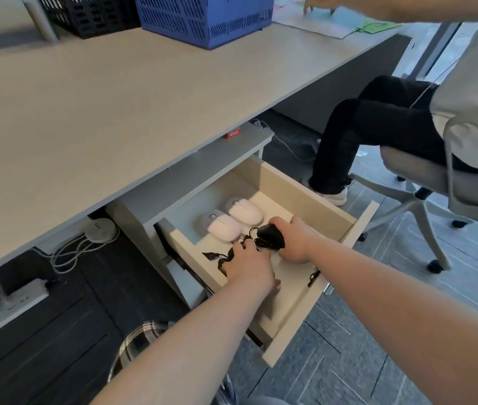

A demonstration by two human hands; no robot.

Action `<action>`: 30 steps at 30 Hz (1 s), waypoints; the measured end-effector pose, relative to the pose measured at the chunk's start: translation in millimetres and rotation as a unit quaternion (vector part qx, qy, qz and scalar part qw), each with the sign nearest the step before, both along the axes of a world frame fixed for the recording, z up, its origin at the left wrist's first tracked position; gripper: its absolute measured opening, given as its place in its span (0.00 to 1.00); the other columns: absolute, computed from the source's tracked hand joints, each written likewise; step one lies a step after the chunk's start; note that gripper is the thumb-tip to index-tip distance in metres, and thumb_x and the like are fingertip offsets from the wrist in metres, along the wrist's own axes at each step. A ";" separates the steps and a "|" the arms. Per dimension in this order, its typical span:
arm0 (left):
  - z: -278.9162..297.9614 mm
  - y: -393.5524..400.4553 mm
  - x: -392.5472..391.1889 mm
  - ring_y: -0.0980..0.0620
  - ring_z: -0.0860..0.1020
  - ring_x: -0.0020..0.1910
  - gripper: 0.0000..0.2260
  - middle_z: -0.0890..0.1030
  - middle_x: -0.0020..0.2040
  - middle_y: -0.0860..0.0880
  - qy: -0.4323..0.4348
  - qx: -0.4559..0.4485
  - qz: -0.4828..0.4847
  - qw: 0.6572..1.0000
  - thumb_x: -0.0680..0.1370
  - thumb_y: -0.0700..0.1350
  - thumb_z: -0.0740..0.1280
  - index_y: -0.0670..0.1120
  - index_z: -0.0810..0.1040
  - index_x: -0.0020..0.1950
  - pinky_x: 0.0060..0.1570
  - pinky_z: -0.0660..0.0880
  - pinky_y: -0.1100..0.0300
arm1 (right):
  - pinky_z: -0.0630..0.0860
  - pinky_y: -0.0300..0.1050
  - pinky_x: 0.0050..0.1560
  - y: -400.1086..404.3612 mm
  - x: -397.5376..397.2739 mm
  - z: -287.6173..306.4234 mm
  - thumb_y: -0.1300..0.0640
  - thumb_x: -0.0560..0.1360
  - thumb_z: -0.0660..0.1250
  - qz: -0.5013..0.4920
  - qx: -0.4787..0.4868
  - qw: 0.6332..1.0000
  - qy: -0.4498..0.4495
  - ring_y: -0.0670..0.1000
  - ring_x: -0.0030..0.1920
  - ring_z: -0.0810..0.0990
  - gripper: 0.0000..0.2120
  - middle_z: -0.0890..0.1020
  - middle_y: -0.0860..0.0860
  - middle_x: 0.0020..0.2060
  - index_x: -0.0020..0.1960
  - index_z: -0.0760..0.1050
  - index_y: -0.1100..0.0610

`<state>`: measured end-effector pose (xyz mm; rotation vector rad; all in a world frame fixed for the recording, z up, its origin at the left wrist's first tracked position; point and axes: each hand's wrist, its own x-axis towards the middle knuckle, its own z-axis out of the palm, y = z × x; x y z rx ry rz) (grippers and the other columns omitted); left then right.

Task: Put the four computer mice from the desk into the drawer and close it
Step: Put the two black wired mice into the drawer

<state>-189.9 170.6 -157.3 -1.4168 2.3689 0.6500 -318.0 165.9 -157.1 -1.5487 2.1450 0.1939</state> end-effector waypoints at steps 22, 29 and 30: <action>-3.4 -12.9 6.5 0.41 0.65 0.63 0.19 0.67 0.62 0.44 0.046 -0.035 -0.015 0.998 0.73 0.50 0.70 0.45 0.72 0.61 0.51 0.71 0.49 | 0.76 0.58 0.58 -2.0 -5.9 -8.2 0.56 0.72 0.64 -0.003 0.014 1.000 0.009 0.63 0.58 0.75 0.32 0.72 0.59 0.60 0.73 0.58 0.46; 8.8 -16.5 13.8 0.43 0.70 0.59 0.17 0.71 0.60 0.45 0.014 -0.082 -0.034 0.996 0.75 0.50 0.68 0.47 0.72 0.61 0.45 0.69 0.51 | 0.78 0.57 0.56 5.1 2.1 15.8 0.54 0.74 0.63 -0.015 -0.022 1.000 0.001 0.61 0.57 0.76 0.24 0.74 0.58 0.60 0.69 0.65 0.50; 15.7 -18.8 15.5 0.43 0.71 0.59 0.17 0.71 0.59 0.45 0.018 -0.091 -0.036 0.995 0.75 0.51 0.67 0.47 0.73 0.61 0.46 0.69 0.51 | 0.77 0.56 0.56 7.1 3.0 21.6 0.54 0.75 0.62 -0.026 -0.033 0.999 -0.002 0.60 0.58 0.76 0.23 0.74 0.57 0.61 0.69 0.65 0.51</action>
